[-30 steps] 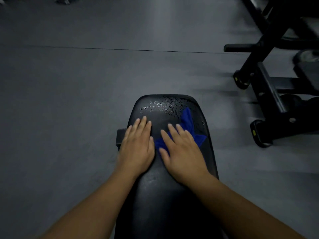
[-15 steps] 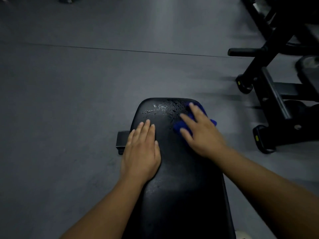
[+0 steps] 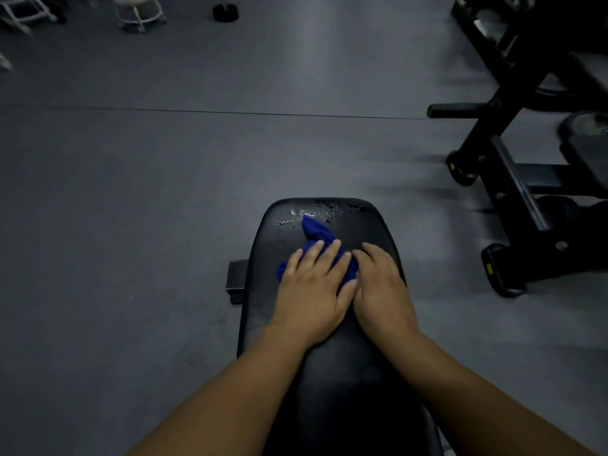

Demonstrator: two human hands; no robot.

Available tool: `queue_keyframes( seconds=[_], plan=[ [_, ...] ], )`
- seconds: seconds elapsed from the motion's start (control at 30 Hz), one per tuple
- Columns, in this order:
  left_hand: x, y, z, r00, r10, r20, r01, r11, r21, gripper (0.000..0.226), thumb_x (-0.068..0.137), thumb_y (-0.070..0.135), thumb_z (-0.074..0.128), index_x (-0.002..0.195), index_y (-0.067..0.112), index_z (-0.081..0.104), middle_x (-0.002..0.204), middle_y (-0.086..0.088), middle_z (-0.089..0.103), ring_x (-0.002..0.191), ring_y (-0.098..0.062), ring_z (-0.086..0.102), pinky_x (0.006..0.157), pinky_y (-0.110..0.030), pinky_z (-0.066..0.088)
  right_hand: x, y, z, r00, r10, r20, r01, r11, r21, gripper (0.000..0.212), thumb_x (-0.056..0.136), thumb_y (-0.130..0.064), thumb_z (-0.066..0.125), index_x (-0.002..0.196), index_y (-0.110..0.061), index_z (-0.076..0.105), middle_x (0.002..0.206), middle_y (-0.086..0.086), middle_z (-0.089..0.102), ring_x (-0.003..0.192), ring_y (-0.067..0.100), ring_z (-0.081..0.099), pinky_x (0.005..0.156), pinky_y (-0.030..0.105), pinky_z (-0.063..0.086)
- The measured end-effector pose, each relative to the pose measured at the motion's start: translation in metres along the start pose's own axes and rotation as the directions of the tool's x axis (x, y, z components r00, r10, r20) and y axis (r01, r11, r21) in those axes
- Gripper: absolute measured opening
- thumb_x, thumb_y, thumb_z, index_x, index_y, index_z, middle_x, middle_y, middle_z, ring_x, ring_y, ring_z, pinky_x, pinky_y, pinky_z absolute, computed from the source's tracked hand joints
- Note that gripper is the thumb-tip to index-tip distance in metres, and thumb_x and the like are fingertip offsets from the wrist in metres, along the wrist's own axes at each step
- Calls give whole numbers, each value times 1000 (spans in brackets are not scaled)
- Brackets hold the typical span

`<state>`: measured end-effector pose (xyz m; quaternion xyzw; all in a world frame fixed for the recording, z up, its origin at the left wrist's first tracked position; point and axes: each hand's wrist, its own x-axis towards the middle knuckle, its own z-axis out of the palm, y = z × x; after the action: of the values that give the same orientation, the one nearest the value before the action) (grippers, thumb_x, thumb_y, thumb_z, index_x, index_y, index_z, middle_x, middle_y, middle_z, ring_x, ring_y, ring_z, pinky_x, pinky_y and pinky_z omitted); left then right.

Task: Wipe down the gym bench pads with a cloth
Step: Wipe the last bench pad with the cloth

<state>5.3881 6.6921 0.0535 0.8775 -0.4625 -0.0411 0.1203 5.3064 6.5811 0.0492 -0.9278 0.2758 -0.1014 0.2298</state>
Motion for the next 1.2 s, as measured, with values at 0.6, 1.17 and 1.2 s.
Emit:
queue_keyframes(
  seconds=[0.6,1.17,1.2],
  plan=[
    [108,-67,-14,969,220,113,-230,970,84,65,97,48,30,155,19,34,163,-4,28,149,-23,26,123,-38,18,-6,2,12,957,-64,-284,102,988,120,15,74,-11,35,86,-18,41,91,-1,42,84,19,43,74,29,35],
    [34,-75,-1,969,-236,-68,234,972,-30,66,97,40,19,155,12,31,165,-4,23,152,-19,17,124,-40,14,79,-31,15,980,-21,200,64,976,-210,72,98,-62,28,158,-24,19,166,12,4,153,29,-1,123,44,4],
    [35,-75,0,972,-225,-72,223,974,-31,67,96,40,17,154,12,33,164,-3,24,152,-19,18,124,-40,15,69,-29,17,971,-92,220,138,969,-204,72,97,-63,25,158,-24,19,166,10,4,153,27,0,123,44,4]
  ],
)
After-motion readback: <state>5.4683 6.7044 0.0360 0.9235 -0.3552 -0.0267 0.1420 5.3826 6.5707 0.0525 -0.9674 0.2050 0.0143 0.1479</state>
